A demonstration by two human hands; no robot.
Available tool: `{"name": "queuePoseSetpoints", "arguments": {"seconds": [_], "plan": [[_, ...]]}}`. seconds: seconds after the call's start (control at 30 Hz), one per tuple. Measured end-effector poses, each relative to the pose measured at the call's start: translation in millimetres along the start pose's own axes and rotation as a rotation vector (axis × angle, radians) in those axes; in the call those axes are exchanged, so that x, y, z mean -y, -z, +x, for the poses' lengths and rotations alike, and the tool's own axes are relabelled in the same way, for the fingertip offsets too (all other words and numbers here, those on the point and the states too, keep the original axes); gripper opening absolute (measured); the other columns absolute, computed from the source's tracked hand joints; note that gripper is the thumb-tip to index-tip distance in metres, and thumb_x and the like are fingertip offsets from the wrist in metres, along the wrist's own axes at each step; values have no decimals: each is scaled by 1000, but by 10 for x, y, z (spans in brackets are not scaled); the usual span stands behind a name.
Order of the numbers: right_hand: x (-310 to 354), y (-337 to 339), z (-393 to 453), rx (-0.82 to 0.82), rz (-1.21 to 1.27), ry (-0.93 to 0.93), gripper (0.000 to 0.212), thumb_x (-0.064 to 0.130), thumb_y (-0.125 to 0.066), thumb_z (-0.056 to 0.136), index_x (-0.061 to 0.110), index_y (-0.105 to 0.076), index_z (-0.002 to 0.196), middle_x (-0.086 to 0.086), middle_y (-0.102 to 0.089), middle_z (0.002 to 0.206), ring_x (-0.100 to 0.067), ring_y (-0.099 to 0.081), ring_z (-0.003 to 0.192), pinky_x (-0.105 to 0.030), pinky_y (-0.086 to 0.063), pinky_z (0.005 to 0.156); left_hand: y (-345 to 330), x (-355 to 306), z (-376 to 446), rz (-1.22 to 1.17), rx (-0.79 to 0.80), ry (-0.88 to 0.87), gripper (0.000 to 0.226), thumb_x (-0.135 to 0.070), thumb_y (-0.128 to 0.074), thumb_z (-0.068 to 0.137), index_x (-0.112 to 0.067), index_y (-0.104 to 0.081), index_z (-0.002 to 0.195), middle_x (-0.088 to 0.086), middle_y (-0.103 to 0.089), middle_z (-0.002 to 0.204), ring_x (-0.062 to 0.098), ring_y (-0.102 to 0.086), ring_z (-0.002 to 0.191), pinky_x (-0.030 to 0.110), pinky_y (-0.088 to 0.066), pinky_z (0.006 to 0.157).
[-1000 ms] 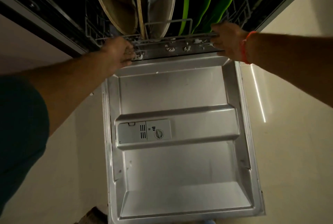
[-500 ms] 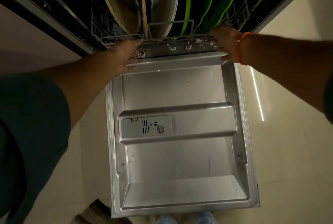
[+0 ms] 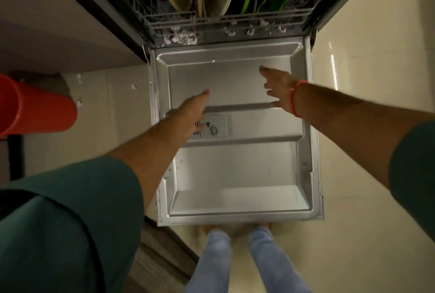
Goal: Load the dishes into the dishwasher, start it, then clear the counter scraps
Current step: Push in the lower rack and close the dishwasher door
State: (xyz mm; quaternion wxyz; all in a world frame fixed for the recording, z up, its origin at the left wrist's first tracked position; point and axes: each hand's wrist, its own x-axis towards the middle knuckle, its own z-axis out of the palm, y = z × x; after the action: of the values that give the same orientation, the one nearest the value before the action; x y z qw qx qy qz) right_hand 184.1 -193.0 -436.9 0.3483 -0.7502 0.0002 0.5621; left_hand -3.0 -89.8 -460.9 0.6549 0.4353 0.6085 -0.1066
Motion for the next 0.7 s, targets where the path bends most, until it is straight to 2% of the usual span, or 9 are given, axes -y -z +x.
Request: {"name": "queuePoseSetpoints", "arguments": {"seconds": [0.07, 0.13, 0.23, 0.4, 0.5, 0.6, 0.63, 0.7], "plan": [[-250, -34, -85, 58, -65, -92, 64, 54, -37, 104, 21, -28, 158, -2, -28, 164, -25, -29, 149, -41, -29, 116, -25, 304, -182, -66, -17, 65, 57, -55, -55, 98, -17, -50, 141, 8, -53, 142, 24, -54, 126, 45, -49, 102], [-492, -63, -256, 81, -79, -157, 68, 61, -37, 101, 25, -27, 158, 1, -27, 164, -23, -29, 149, -41, -31, 113, -37, 576, -388, -126, -23, 94, 58, -53, -56, 98, -20, -48, 145, 5, -51, 147, 23, -52, 130, 46, -47, 106], [-879, -93, -584, 107, -11, -145, 62, 54, -37, 104, 21, -31, 157, -2, -31, 162, -23, -31, 148, -43, -30, 116, -53, 957, -767, -216, -8, 103, 62, -49, -52, 101, -22, -37, 155, 7, -42, 156, 25, -46, 138, 48, -42, 113], [-1752, -134, -1104, 93, 97, -253, 53, 51, -40, 105, 16, -51, 142, -11, -55, 144, -27, -48, 135, -48, -35, 114, -95, 1723, -1282, -315, -21, 184, 63, -51, -45, 104, -17, -35, 156, 8, -40, 158, 25, -46, 139, 46, -40, 113], [-2312, -151, -1343, 58, 199, -325, 56, 52, -38, 105, 15, -49, 145, -11, -54, 145, -28, -46, 138, -48, -35, 115, -110, 2203, -1490, -367, -41, 258, 62, -50, -44, 104, -16, -36, 155, 5, -41, 158, 25, -46, 139, 43, -42, 105], [-2724, -207, -1539, 26, 293, -374, 56, 54, -37, 104, 16, -49, 144, -10, -55, 145, -27, -48, 137, -45, -36, 112, -71, 2593, -1650, -411, -51, 286, 60, -50, -44, 104, -15, -40, 153, 5, -47, 153, 25, -49, 136, 35, -49, 86], [-2847, -232, -1605, 17, 315, -389, 56, 53, -37, 105, 16, -50, 144, -11, -56, 144, -27, -48, 136, -45, -36, 113, -63, 2723, -1682, -419, -51, 291, 60, -51, -44, 104, -15, -41, 152, 6, -48, 152, 25, -51, 135, 34, -50, 86], [-3069, -282, -1676, -9, 345, -414, 56, 52, -37, 105, 15, -50, 144, -11, -56, 143, -27, -48, 135, -45, -35, 115, -57, 2980, -1688, -426, -44, 300, 61, -52, -44, 103, -15, -42, 152, 6, -49, 151, 24, -52, 133, 38, -48, 96]]}}
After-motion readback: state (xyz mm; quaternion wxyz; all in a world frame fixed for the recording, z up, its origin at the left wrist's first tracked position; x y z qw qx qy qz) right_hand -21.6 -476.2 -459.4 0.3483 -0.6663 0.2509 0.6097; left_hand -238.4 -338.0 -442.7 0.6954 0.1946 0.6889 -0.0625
